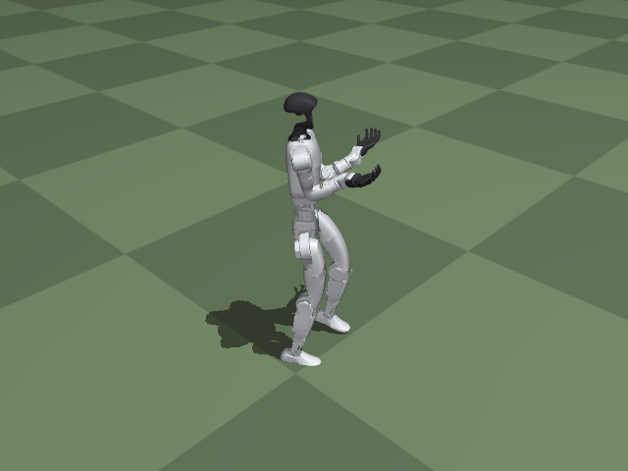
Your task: Dance
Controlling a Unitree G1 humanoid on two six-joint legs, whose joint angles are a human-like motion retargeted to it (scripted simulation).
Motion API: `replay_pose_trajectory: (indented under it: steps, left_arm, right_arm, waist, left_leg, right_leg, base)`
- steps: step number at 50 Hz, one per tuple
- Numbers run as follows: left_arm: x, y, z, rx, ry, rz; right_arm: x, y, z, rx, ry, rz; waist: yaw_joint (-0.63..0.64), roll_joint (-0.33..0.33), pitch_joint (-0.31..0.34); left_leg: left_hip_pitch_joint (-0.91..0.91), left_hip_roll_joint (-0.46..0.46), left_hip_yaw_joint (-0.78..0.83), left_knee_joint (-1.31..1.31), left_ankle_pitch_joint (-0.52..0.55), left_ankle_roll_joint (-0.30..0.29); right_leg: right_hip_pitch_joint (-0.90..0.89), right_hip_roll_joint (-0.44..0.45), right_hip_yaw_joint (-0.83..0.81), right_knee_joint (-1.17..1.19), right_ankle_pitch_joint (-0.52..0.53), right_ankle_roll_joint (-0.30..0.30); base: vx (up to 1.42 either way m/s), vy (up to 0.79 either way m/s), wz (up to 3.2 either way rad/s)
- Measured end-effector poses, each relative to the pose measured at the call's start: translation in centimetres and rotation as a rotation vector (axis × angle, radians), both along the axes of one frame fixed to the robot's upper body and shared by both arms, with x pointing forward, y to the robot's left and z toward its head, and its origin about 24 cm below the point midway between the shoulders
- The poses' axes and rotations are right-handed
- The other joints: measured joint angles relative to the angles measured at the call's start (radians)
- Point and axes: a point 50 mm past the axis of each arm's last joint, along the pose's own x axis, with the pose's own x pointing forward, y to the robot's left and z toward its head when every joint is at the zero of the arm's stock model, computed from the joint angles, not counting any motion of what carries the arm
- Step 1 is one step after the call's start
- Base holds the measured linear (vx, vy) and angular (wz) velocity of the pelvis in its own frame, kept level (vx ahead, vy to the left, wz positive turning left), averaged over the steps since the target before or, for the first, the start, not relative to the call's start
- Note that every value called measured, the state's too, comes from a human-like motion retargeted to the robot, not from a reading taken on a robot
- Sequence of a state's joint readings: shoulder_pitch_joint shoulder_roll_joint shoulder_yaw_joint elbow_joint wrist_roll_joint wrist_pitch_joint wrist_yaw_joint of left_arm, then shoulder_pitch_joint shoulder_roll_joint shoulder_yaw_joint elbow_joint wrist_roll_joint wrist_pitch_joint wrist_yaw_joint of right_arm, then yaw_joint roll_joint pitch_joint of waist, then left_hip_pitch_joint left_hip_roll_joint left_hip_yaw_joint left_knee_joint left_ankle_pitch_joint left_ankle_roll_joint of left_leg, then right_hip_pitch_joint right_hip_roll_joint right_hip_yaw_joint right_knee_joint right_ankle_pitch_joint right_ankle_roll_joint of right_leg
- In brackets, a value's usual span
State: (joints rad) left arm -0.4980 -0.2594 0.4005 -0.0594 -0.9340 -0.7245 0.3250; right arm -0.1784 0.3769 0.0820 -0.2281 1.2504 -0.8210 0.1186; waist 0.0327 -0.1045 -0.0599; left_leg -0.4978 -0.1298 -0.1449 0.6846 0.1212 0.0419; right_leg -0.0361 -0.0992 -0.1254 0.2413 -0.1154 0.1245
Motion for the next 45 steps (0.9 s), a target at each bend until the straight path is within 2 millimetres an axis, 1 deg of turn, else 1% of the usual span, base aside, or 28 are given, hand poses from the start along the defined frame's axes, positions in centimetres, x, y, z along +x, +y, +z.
replay_pose_trajectory:
  steps: [1,2,3,5,7,8,10,12,13,15,17,19,20,22,23,24,25,27,28,30,32,33,35,38,40,42,43,45]
  left_arm:
    - [-0.4,0.1,2.0,0.215,0.02,0.095]
    - [-0.4,-0.3,3.8,0.392,0.049,0.161]
    - [0.2,-1.2,4.9,0.491,0.098,0.169]
    - [1.5,-3.3,5.8,0.493,0.193,0.112]
    - [1.9,-6.0,6.1,0.436,0.151,0.029]
    - [1.9,-7.3,6.2,0.441,0.079,-0.011]
    - [2.2,-9.9,5.6,0.498,-0.099,-0.17]
    - [4.0,-13.9,3.6,0.599,-0.243,-0.585]
    - [4.3,-16.3,2.7,0.657,-0.309,-0.801]
    - [3.8,-19.2,0.5,0.791,-0.408,-1.141]
    - [3.4,-19.9,-1.3,0.889,-0.381,-1.317]
    - [3.6,-18.6,-2.3,0.917,-0.3,-1.299]
    - [3.8,-17.3,-2.4,0.915,-0.257,-1.235]
    - [4.2,-13.5,-1.7,0.808,-0.198,-0.965]
    - [4.1,-11.2,-0.9,0.714,-0.196,-0.796]
    - [3.8,-8.8,0.0,0.619,-0.204,-0.619]
    - [3.1,-6.3,0.9,0.514,-0.221,-0.444]
    - [0.9,-2.5,2.6,0.427,-0.231,-0.121]
    - [-0.2,-1.4,3.3,0.426,-0.223,-0.002]
    - [-1.5,0.0,4.1,0.492,-0.18,0.111]
    - [-1.4,-0.5,4.2,0.621,-0.142,0.044]
    - [-1.1,-1.1,4.1,0.689,-0.137,-0.031]
    - [-0.3,-2.7,2.8,0.823,-0.114,-0.253]
    - [-0.1,-4.4,-1.9,1.083,0.04,-0.627]
    - [-1.0,-4.5,-6.3,1.294,0.28,-0.826]
    - [-2.8,-2.9,-10.1,1.561,0.603,-0.864]
    - [-3.9,-1.8,-11.5,1.699,0.764,-0.82]
    - [-6.2,0.0,-13.7,1.923,1.047,-0.623]
  right_arm:
    - [-0.6,-0.8,2.6,-0.172,-0.063,-0.144]
    - [-1.1,-1.0,5.2,-0.33,-0.115,-0.266]
    - [-1.4,-0.1,7.6,-0.474,-0.139,-0.336]
    - [-1.3,1.6,10.1,-0.655,-0.13,-0.357]
    - [-1.2,3.7,11.0,-0.736,-0.162,-0.286]
    - [-1.2,5.0,11.1,-0.762,-0.194,-0.217]
    - [-1.0,8.0,10.4,-0.811,-0.268,0.017]
    - [-0.6,12.1,8.3,-0.922,-0.352,0.37]
    - [-0.6,14.6,6.7,-1.0,-0.37,0.586]
    - [-1.8,19.0,2.8,-1.175,-0.396,1.049]
    - [-3.4,20.6,-0.7,-1.304,-0.412,1.373]
    - [-3.7,20.4,-2.1,-1.3,-0.399,1.463]
    - [-3.7,20.1,-2.3,-1.269,-0.374,1.466]
    - [-2.4,18.6,-0.6,-1.132,-0.312,1.278]
    - [-1.5,17.2,0.8,-1.053,-0.284,1.119]
    - [-0.7,15.5,2.2,-0.997,-0.257,0.94]
    - [-0.3,13.4,3.6,-0.944,-0.236,0.754]
    - [-0.2,9.5,5.9,-0.912,-0.206,0.377]
    - [-0.4,7.9,6.6,-0.91,-0.181,0.215]
    - [-0.5,5.0,6.9,-0.912,-0.092,-0.023]
    - [-0.4,2.7,6.1,-0.954,0.002,-0.148]
    - [-0.3,1.7,5.4,-0.997,0.043,-0.166]
    - [0.1,0.1,3.4,-1.122,0.119,-0.106]
    - [0.4,-2.5,-1.8,-1.348,0.278,0.182]
    - [-0.7,-4.6,-5.8,-1.522,0.403,0.387]
    - [-2.6,-6.8,-9.0,-1.709,0.538,0.506]
    - [-3.7,-7.7,-10.2,-1.794,0.599,0.526]
    - [-5.3,-8.0,-11.4,-1.907,0.606,0.453]
  waist:
    - [0.015,0.001,0.002]
    - [0.031,0.002,0.009]
    - [0.049,0.002,0.026]
    - [0.07,-0.001,0.05]
    - [0.078,-0.015,0.048]
    - [0.075,-0.021,0.043]
    - [0.065,-0.024,0.032]
    - [0.055,-0.021,0.024]
    - [0.052,-0.019,0.022]
    - [0.047,-0.013,0.014]
    - [0.041,0.008,0.006]
    - [0.029,0.038,0.005]
    - [0.018,0.057,0.009]
    - [-0.003,0.081,0.017]
    - [-0.007,0.084,0.014]
    - [-0.01,0.089,0.006]
    - [-0.012,0.094,-0.004]
    - [-0.023,0.099,-0.011]
    - [-0.022,0.101,-0.01]
    - [-0.016,0.105,-0.002]
    - [0.002,0.112,0.009]
    - [0.013,0.117,0.017]
    - [0.023,0.127,0.03]
    - [-0.006,0.142,0.033]
    - [-0.034,0.145,0.028]
    - [-0.059,0.139,0.019]
    - [-0.07,0.132,0.014]
    - [-0.083,0.108,0.002]
  left_leg:
    - [-0.021,-0.011,-0.002,0.035,0.013,0.008]
    - [-0.033,-0.024,-0.005,0.072,0.021,0.009]
    - [-0.024,-0.043,-0.011,0.11,0.02,-0.006]
    - [0.002,-0.101,-0.025,0.181,0.006,-0.032]
    - [0.015,-0.135,-0.002,0.227,-0.015,-0.025]
    - [0.024,-0.138,0.018,0.24,-0.026,-0.01]
    - [0.07,-0.141,0.034,0.229,-0.039,0.013]
    - [0.154,-0.152,0.012,0.155,-0.031,0.012]
    - [0.2,-0.155,0.003,0.098,-0.016,0.01]
    - [0.294,-0.147,0.006,-0.045,-0.094,0.044]
    - [0.395,-0.12,0.037,-0.214,-0.196,0.069]
    - [0.469,-0.095,0.058,-0.338,-0.237,0.098]
    - [0.502,-0.077,0.069,-0.386,-0.233,0.104]
    - [0.516,-0.071,0.019,-0.427,-0.202,0.058]
    - [0.502,-0.061,0.022,-0.433,-0.204,0.033]
    - [0.487,-0.053,0.037,-0.445,-0.205,0.028]
    - [0.471,-0.047,0.06,-0.459,-0.206,0.033]
    - [0.441,-0.052,0.091,-0.47,-0.208,0.047]
    - [0.424,-0.06,0.083,-0.47,-0.205,0.042]
    - [0.409,-0.054,0.094,-0.474,-0.204,0.02]
    - [0.413,-0.028,0.137,-0.487,-0.216,-0.015]
    - [0.411,-0.019,0.143,-0.493,-0.225,-0.036]
    - [0.406,-0.007,0.151,-0.507,-0.246,-0.073]
    - [0.417,0.012,0.174,-0.538,-0.292,-0.101]
    - [0.424,0.022,0.186,-0.549,-0.31,-0.1]
    - [0.429,0.016,0.185,-0.545,-0.316,-0.071]
    - [0.431,0.007,0.181,-0.536,-0.311,-0.047]
    - [0.427,-0.014,0.164,-0.497,-0.284,0.016]
  right_leg:
    - [-0.014,0.001,0.006,0.003,0.0,-0.006]
    - [-0.022,0.001,0.011,0.007,0.0,-0.01]
    - [-0.019,-0.003,0.014,0.013,0.002,-0.011]
    - [-0.018,-0.02,0.013,0.023,0.008,-0.011]
    - [-0.025,-0.037,0.009,0.01,0.025,-0.015]
    - [-0.028,-0.042,0.006,-0.001,0.034,-0.018]
    - [-0.022,-0.042,0.009,-0.026,0.055,-0.022]
    - [-0.008,-0.036,0.018,-0.045,0.071,-0.023]
    - [-0.004,-0.032,0.024,-0.053,0.076,-0.024]
    - [0.004,-0.027,0.022,-0.068,0.081,-0.033]
    - [0.008,-0.006,0.022,-0.073,0.087,-0.032]
    - [0.008,0.015,0.039,-0.067,0.096,-0.023]
    - [0.008,0.026,0.05,-0.06,0.101,-0.018]
    - [-0.018,0.034,0.076,-0.016,0.11,-0.002]
    - [-0.048,0.032,0.084,0.018,0.107,0.003]
    - [-0.084,0.035,0.088,0.052,0.105,0.0]
    - [-0.123,0.04,0.089,0.087,0.102,-0.007]
    - [-0.189,0.027,0.057,0.147,0.104,-0.023]
    - [-0.208,0.019,0.036,0.172,0.104,-0.018]
    - [-0.224,0.019,-0.003,0.209,0.093,-0.01]
    - [-0.231,0.023,-0.057,0.253,0.048,-0.036]
    - [-0.235,0.022,-0.087,0.272,0.029,-0.05]
    - [-0.246,0.028,-0.118,0.302,-0.008,-0.066]
    - [-0.243,0.048,-0.139,0.298,-0.042,-0.061]
    - [-0.217,0.051,-0.172,0.257,-0.045,-0.052]
    - [-0.18,0.038,-0.213,0.185,-0.026,-0.035]
    - [-0.159,0.031,-0.235,0.141,-0.004,-0.042]
    - [-0.12,0.052,-0.217,0.045,-0.001,-0.081]
  base:
    - [-0.34,0.16,0.08]
    - [-0.28,0.2,-0.11]
    - [-0.22,0.22,-0.12]
    - [-0.14,0.23,-0.1]
    - [-0.17,0.3,-0.15]
    - [-0.07,0.24,-0.08]
    - [0.04,0.2,-0.08]
    - [0.07,0.21,-0.21]
    - [0.08,0.18,-0.33]
    - [0.11,0.19,-0.37]
    - [0.14,0.3,-0.25]
    - [0.14,0.24,-0.17]
    - [0.08,0.21,-0.27]
    - [-0.01,0.18,-0.5]
    - [-0.14,0.19,-0.65]
    - [-0.22,0.19,-0.65]
    - [-0.25,0.19,-0.46]
    - [-0.24,0.17,-0.33]
    - [-0.15,0.08,-0.51]
    - [-0.05,-0.02,-0.69]
    - [-0.03,-0.04,-0.54]
    - [-0.13,-0.03,-0.3]
    - [-0.2,-0.04,-0.03]
    - [-0.08,-0.12,0.24]
    - [0.05,-0.15,0.23]
    - [0.09,-0.2,0.19]
    - [0.11,-0.23,0.04]
    - [0.12,-0.27,-0.41]
